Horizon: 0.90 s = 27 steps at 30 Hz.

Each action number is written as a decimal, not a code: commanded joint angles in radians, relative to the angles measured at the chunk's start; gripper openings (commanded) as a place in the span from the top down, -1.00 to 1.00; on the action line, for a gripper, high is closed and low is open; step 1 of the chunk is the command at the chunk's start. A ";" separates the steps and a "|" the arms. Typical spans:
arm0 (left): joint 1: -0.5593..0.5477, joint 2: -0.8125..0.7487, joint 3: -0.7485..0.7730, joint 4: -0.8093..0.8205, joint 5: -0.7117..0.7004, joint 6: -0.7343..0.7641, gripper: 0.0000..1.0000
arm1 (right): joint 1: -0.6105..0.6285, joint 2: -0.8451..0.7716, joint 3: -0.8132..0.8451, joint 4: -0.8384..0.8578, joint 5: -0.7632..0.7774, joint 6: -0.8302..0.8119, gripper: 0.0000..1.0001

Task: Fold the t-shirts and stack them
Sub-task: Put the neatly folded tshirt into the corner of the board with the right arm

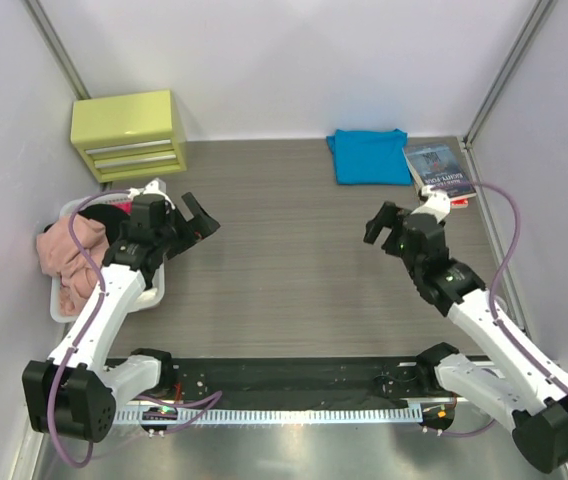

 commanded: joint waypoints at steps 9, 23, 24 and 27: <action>0.005 -0.048 -0.026 0.073 0.054 -0.046 -1.00 | 0.000 0.190 -0.078 0.225 -0.094 0.100 -0.99; 0.007 -0.091 0.058 -0.008 0.042 0.009 -1.00 | 0.000 -0.131 -0.140 0.254 0.031 -0.020 -0.99; 0.007 -0.100 0.066 -0.008 0.045 0.017 -1.00 | 0.000 -0.203 -0.159 0.260 0.071 -0.026 -0.99; 0.005 -0.141 0.045 0.021 0.074 0.046 -1.00 | 0.000 -0.335 -0.246 0.271 0.094 -0.032 -0.99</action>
